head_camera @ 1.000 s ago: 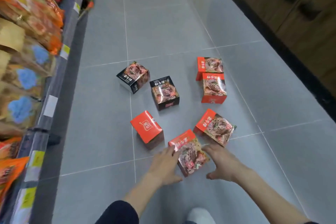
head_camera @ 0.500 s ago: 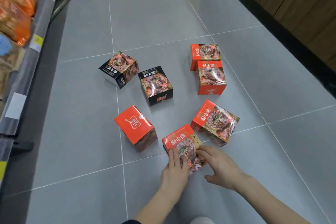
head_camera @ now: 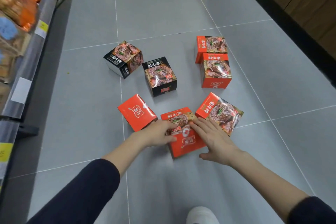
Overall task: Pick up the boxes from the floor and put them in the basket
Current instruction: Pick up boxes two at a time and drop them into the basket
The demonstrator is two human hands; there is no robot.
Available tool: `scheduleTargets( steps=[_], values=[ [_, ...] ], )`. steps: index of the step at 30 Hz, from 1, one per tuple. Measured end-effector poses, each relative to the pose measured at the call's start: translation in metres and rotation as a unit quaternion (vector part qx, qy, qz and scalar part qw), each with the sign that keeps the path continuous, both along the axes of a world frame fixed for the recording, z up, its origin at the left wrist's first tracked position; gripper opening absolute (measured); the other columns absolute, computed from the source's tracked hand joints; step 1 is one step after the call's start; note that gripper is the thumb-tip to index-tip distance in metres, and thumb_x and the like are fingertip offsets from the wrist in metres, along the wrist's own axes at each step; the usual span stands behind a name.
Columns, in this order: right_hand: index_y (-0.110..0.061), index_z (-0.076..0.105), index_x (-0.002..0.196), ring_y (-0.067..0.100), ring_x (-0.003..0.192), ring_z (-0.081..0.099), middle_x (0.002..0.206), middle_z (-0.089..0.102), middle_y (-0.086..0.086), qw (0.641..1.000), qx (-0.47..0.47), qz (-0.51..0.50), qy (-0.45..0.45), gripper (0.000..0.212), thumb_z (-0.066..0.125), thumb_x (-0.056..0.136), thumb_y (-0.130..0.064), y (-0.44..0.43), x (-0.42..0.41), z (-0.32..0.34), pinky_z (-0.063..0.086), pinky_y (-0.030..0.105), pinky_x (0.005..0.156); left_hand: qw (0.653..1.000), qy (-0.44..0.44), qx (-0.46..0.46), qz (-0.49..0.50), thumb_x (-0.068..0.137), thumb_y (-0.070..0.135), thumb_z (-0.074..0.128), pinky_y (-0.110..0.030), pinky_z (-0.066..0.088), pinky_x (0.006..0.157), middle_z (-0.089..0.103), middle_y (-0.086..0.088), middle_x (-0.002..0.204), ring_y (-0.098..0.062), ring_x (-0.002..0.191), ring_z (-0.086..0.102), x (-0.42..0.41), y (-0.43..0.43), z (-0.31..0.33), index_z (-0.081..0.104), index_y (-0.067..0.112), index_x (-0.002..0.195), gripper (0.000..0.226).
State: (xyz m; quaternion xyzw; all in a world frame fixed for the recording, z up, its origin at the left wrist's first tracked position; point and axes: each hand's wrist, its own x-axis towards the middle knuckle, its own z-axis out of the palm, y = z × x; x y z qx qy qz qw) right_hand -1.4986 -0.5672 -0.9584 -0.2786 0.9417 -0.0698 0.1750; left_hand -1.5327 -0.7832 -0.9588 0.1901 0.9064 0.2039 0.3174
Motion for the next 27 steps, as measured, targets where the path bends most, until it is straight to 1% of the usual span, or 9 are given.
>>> scheduleTargets(
  steps=[2,4,6,12,16,19,22,24,27],
  values=[
    [-0.009,0.029,0.145,0.028,0.141,0.028,0.151,0.032,0.011,0.998,0.029,0.018,0.044,0.112,0.083,0.054,-0.044,-0.01,-0.008,-0.001,0.005,0.035,0.113,0.998,-0.044,0.041,0.036,0.089,0.028,0.061,-0.027,0.039,0.1,0.056,-0.002,0.133,-0.019,0.119,0.053,-0.014,-0.007,0.001,0.05,0.016,0.134,0.048],
    [-0.005,0.047,0.132,0.032,0.122,0.054,0.131,0.056,0.014,0.995,0.056,0.038,0.078,0.122,0.088,0.028,-0.052,-0.022,-0.017,-0.005,0.033,0.044,0.106,0.994,-0.066,0.062,0.06,0.089,0.025,0.061,-0.028,0.039,0.102,0.056,-0.002,0.134,-0.018,0.119,0.053,-0.022,-0.012,0.0,0.051,0.015,0.134,0.047],
    [-0.006,0.052,0.123,0.029,0.106,0.063,0.116,0.064,0.01,0.991,0.05,0.045,0.111,0.122,0.085,0.017,-0.054,-0.033,-0.024,-0.008,0.047,0.048,0.095,0.992,-0.078,0.073,0.072,0.091,0.024,0.059,-0.029,0.039,0.102,0.056,-0.003,0.133,-0.019,0.118,0.053,-0.026,-0.014,-0.001,0.051,0.015,0.134,0.046],
    [-0.009,0.049,0.113,0.029,0.096,0.063,0.103,0.063,0.008,0.984,0.055,0.037,0.165,0.094,0.083,0.032,-0.041,-0.044,-0.036,-0.018,0.045,0.053,0.095,0.984,-0.103,0.106,0.095,0.096,0.022,0.049,-0.039,0.042,0.103,0.06,-0.004,0.128,-0.02,0.114,0.056,-0.029,-0.015,-0.003,0.051,0.017,0.133,0.038],
    [-0.008,0.046,0.111,0.029,0.094,0.063,0.101,0.063,0.008,0.984,0.048,0.033,0.171,0.092,0.083,0.032,-0.038,-0.045,-0.037,-0.019,0.044,0.056,0.094,0.98,-0.096,0.122,0.124,0.096,0.021,0.048,-0.031,0.043,0.1,0.059,-0.003,0.129,-0.018,0.114,0.056,-0.022,-0.012,-0.004,0.049,0.017,0.135,0.039],
    [-0.009,0.047,0.111,0.028,0.092,0.062,0.1,0.063,0.006,0.986,0.052,0.017,0.154,0.091,0.083,0.033,-0.036,-0.045,-0.04,-0.02,0.045,0.056,0.095,0.979,-0.022,0.136,0.149,0.094,0.023,0.051,-0.022,0.043,0.088,0.062,-0.003,0.125,-0.014,0.104,0.058,-0.015,-0.015,0.0,0.053,0.015,0.131,0.038],
    [-0.01,0.046,0.118,0.029,0.1,0.057,0.107,0.058,0.007,0.992,0.056,0.007,0.11,0.078,0.078,0.051,-0.033,-0.044,-0.043,-0.013,0.033,0.055,0.105,0.967,0.073,0.147,0.196,0.092,0.012,0.052,-0.018,0.039,0.085,0.063,-0.005,0.122,-0.014,0.105,0.06,-0.015,-0.033,0.013,0.059,0.009,0.123,0.032],
    [-0.01,0.041,0.127,0.03,0.111,0.049,0.117,0.051,0.008,0.996,0.048,0.011,0.07,0.074,0.072,0.063,-0.032,-0.041,-0.046,-0.011,0.021,0.052,0.112,0.971,0.135,0.105,0.168,0.084,0.0,0.05,-0.021,0.04,0.087,0.062,-0.008,0.122,-0.019,0.109,0.059,-0.022,-0.053,0.022,0.059,0.009,0.122,0.039],
    [-0.013,0.037,0.129,0.027,0.113,0.044,0.121,0.048,0.006,0.998,0.056,0.021,0.029,0.077,0.071,0.064,-0.037,-0.037,-0.049,-0.007,0.026,0.043,0.109,0.985,0.164,-0.049,0.037,0.075,0.005,0.057,-0.03,0.038,0.099,0.046,-0.004,0.139,-0.022,0.127,0.043,-0.035,-0.08,0.033,0.044,0.018,0.135,0.064]
  ],
)
